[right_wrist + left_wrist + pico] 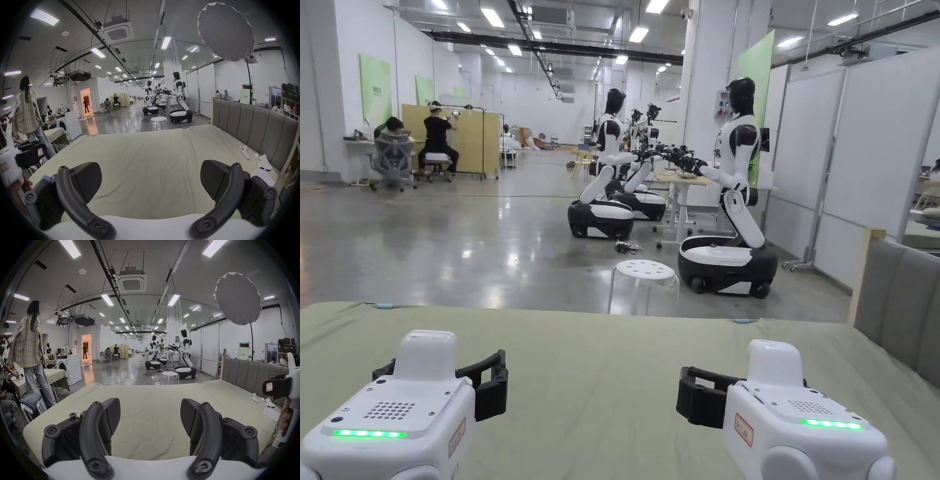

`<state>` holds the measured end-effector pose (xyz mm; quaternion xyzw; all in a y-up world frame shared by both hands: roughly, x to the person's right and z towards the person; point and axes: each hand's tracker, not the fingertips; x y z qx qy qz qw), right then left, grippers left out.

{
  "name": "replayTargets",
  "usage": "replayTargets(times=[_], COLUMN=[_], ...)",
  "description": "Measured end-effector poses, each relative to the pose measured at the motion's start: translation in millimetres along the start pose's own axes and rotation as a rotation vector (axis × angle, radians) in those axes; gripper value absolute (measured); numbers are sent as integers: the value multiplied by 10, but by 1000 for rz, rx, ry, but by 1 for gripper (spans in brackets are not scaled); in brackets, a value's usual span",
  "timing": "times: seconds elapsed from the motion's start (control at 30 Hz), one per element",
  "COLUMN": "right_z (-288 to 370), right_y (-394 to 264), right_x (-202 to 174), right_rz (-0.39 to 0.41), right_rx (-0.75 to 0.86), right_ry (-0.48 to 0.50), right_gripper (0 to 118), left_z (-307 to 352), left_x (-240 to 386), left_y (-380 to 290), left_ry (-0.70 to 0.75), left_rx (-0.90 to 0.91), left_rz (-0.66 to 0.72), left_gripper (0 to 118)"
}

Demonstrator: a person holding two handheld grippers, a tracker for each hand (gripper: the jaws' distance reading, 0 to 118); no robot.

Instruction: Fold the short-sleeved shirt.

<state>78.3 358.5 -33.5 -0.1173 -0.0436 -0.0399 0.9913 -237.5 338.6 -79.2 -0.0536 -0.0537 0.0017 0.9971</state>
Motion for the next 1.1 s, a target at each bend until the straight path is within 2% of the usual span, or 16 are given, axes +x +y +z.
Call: replayTargets(times=[0.87, 0.93, 1.1], right_z=[-3, -6, 3], right_y=[-50, -34, -26], right_x=[-38, -1, -56], right_rz=[44, 21, 38], right_rx=[8, 1, 16], right_ry=[41, 82, 27], right_gripper=[118, 118, 118], left_z=[-18, -17, -23], left_x=[5, 1, 2], left_y=[-47, -54, -73], left_ry=[1, 4, 4], left_rx=[-8, -8, -11], left_rz=[10, 12, 10], left_gripper=[76, 76, 76])
